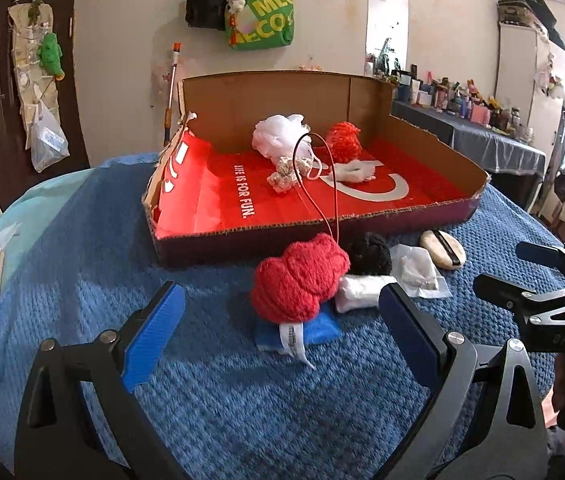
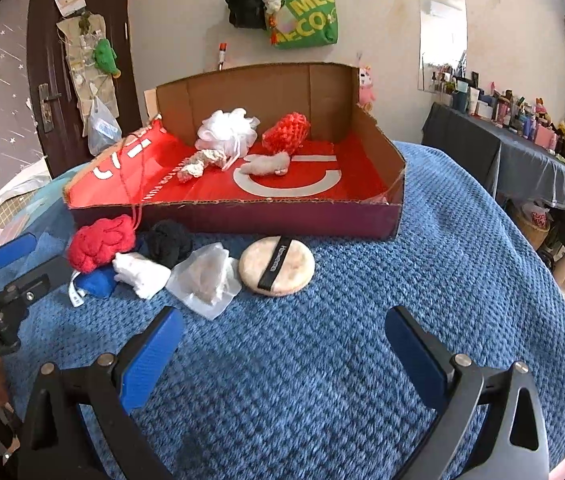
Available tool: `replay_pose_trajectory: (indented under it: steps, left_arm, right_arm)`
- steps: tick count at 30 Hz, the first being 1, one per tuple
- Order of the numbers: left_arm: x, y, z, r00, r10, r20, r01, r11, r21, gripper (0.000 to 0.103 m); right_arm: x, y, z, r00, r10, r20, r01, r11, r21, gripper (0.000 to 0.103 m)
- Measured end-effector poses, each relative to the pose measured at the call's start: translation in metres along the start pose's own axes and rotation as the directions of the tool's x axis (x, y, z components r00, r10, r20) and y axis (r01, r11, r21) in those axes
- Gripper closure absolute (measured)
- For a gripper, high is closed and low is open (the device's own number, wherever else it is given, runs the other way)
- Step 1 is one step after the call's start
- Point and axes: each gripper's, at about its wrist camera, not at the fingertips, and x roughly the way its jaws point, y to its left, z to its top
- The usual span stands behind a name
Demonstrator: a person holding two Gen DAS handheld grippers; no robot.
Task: Organize soft objects
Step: 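Grasp the red knitted ball with the left tool while the right tool grasps the beige powder puff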
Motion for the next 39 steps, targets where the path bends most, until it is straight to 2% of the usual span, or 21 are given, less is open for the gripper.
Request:
replay_pose_trajectory:
  steps: [6,15,21,22,24,28,30,31,33,34,35,37,39]
  left_arm:
    - [0.013,0.001,0.011,0.998,-0.036,-0.042,0.038,0.998,0.044,0.004]
    - [0.032,0.003,0.017,0.994,-0.048,-0.100,0.058,0.993,0.100,0.004]
    - [0.038,-0.001,0.019,0.992,-0.057,-0.115,0.073,0.988,0.139,0.006]
    - [0.039,-0.001,0.019,0.991,-0.059,-0.118,0.076,0.987,0.144,0.007]
    - [0.042,-0.002,0.020,0.989,-0.066,-0.129,0.085,0.985,0.149,0.014]
    - [0.050,-0.003,0.020,0.985,-0.079,-0.154,0.102,0.983,0.149,0.019]
    - [0.055,-0.002,0.020,0.982,-0.091,-0.166,0.115,0.983,0.144,0.031]
    - [0.057,-0.003,0.020,0.980,-0.099,-0.174,0.125,0.982,0.141,0.035]
    - [0.063,-0.003,0.019,0.973,-0.123,-0.196,0.150,0.980,0.132,0.055]
    - [0.064,-0.003,0.018,0.969,-0.137,-0.205,0.166,0.978,0.128,0.059]
    - [0.065,-0.003,0.018,0.965,-0.153,-0.213,0.181,0.976,0.123,0.061]
    - [0.064,-0.004,0.018,0.966,-0.153,-0.209,0.182,0.975,0.127,0.063]
    - [0.060,-0.004,0.018,0.968,-0.157,-0.197,0.184,0.975,0.125,0.063]
  right_arm:
    - [0.015,-0.005,0.013,0.999,-0.011,-0.043,0.011,1.000,-0.009,0.000]
    - [0.037,-0.010,0.025,0.993,0.008,-0.116,-0.009,1.000,-0.005,0.000]
    - [0.049,-0.007,0.031,0.989,0.007,-0.146,-0.009,1.000,-0.018,0.003]
    - [0.050,-0.007,0.031,0.989,0.006,-0.150,-0.009,1.000,-0.020,0.006]
    - [0.055,-0.008,0.032,0.987,0.008,-0.162,-0.012,1.000,-0.021,0.010]
    - [0.059,-0.010,0.034,0.984,0.024,-0.175,-0.026,1.000,-0.009,0.014]
    - [0.061,-0.011,0.035,0.984,0.031,-0.177,-0.032,0.999,-0.004,0.016]
    - [0.062,-0.011,0.036,0.983,0.034,-0.178,-0.035,0.999,-0.003,0.020]
    - [0.064,-0.010,0.037,0.982,0.049,-0.181,-0.052,0.999,-0.010,0.027]
    - [0.065,-0.009,0.037,0.982,0.058,-0.181,-0.061,0.998,-0.015,0.032]
    - [0.066,-0.007,0.038,0.982,0.061,-0.180,-0.065,0.998,-0.020,0.034]
    - [0.063,-0.004,0.037,0.982,0.080,-0.171,-0.087,0.996,-0.033,0.049]
    - [0.061,-0.002,0.037,0.984,0.074,-0.163,-0.082,0.995,-0.047,0.050]
